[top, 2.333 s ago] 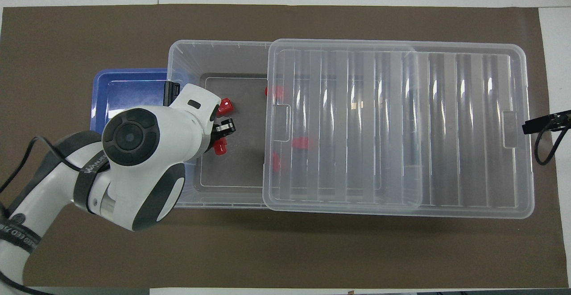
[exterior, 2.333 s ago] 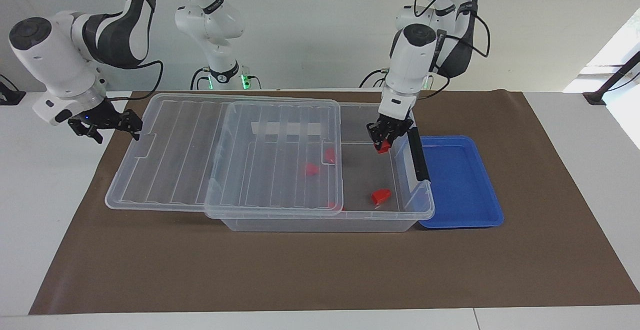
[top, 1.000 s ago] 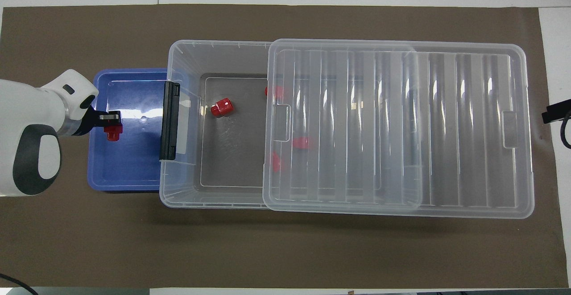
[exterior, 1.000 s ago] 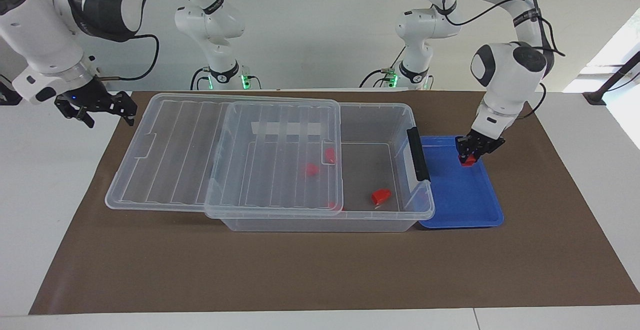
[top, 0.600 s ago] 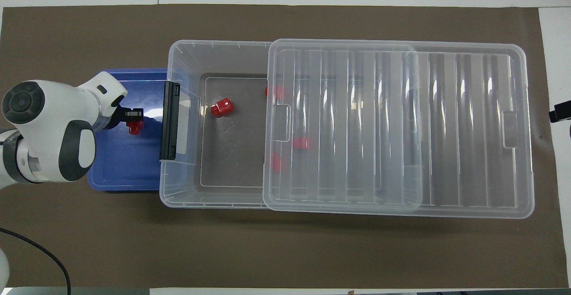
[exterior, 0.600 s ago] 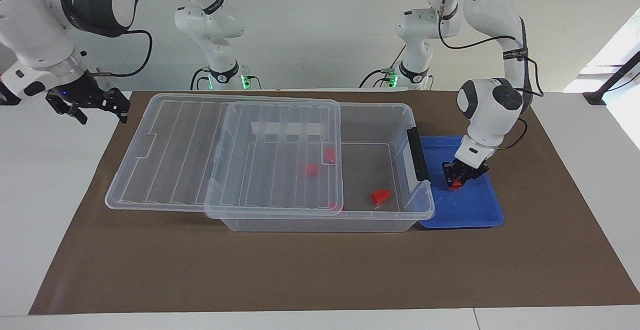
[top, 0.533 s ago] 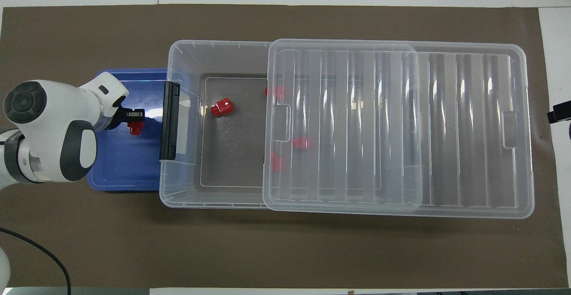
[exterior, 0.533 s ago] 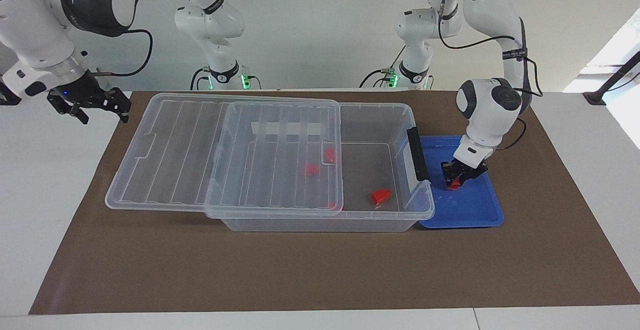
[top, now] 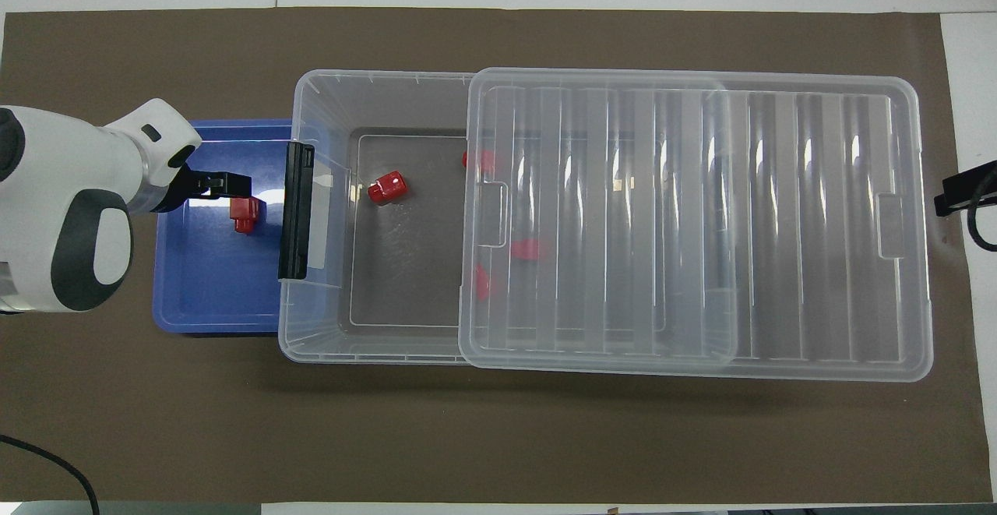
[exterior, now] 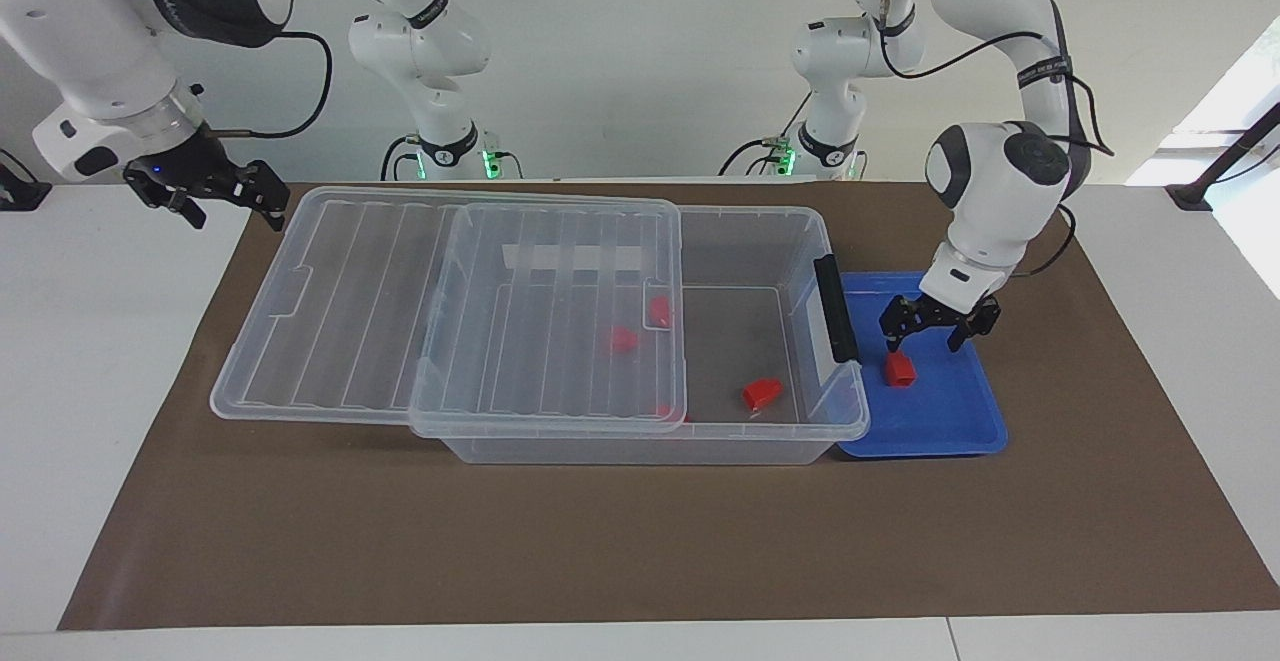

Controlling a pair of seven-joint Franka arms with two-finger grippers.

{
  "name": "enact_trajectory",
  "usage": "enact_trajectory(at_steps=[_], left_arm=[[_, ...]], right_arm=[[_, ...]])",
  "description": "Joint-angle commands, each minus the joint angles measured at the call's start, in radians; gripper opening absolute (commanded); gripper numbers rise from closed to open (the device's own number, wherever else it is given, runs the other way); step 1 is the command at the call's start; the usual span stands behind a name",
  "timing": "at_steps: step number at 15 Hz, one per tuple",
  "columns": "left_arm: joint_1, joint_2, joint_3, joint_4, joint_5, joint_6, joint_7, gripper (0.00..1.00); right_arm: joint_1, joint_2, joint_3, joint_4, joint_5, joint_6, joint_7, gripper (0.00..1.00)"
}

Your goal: Place red block in blue tray from box

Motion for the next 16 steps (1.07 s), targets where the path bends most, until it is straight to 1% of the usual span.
enact_trajectory(at_steps=[1,4,6,8,9,10,11,14,16], left_arm=[[-0.006,-0.054,0.01,0.102,-0.009,-0.177,0.002,1.0],[0.002,-0.074,0.01,0.233,-0.009,-0.326,-0.001,1.0],[0.002,-0.066,0.01,0.346,-0.009,-0.444,-0.001,1.0],[0.005,-0.062,0.012,0.426,-0.012,-0.518,-0.001,1.0],[0.005,-0.054,0.013,0.47,-0.012,-0.574,-0.001,1.0],[0.006,-0.042,0.013,0.513,-0.012,-0.638,-0.001,1.0],[0.006,-0.024,0.015,0.544,-0.012,-0.672,-0.001,1.0],[0.003,-0.036,0.01,0.546,-0.009,-0.688,-0.004,1.0],[0.003,-0.046,0.01,0.528,-0.009,-0.699,-0.004,1.0]], right_arm=[[-0.009,0.007,0.012,0.007,0.021,-0.019,0.018,1.0],[-0.009,-0.002,0.016,-0.01,0.022,-0.017,0.024,1.0],[-0.007,-0.005,0.016,-0.01,0.022,-0.019,0.024,1.0],[-0.006,-0.005,0.017,-0.007,0.022,-0.017,0.024,1.0],[-0.007,-0.007,0.019,-0.001,0.024,-0.023,0.025,1.0],[-0.009,-0.005,0.035,0.001,0.022,-0.023,0.025,1.0],[-0.012,-0.007,0.035,-0.002,0.022,-0.023,0.025,1.0],[-0.016,-0.005,0.039,-0.001,0.022,-0.017,0.025,1.0],[-0.016,-0.005,0.039,-0.001,0.022,-0.008,0.027,1.0]])
